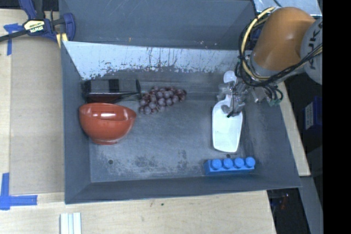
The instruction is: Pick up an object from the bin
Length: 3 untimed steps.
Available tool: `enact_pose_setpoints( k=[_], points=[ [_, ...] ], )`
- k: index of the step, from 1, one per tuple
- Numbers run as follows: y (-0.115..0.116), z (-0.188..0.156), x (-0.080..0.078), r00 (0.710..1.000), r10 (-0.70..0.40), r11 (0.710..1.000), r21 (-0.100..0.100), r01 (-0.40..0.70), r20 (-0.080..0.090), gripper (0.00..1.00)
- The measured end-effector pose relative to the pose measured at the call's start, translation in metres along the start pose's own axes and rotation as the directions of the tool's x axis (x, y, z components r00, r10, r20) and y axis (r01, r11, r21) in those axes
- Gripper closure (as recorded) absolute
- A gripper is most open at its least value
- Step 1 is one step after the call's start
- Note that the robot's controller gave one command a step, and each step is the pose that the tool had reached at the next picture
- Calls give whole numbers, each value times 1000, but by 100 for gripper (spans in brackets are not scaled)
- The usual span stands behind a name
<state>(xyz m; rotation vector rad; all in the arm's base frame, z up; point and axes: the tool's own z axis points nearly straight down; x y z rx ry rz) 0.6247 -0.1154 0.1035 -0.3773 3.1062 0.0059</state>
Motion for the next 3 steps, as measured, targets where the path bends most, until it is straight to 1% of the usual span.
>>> enact_pose_setpoints(
  k=[1,2,3],
  points=[
    [0,27,-2,996,-90,996,-6,90,-8,100],
    [10,22,6,1000,0,1000,0,0,2,100],
    [7,19,8,987,158,987,-3,-158,2,100]
  ],
)
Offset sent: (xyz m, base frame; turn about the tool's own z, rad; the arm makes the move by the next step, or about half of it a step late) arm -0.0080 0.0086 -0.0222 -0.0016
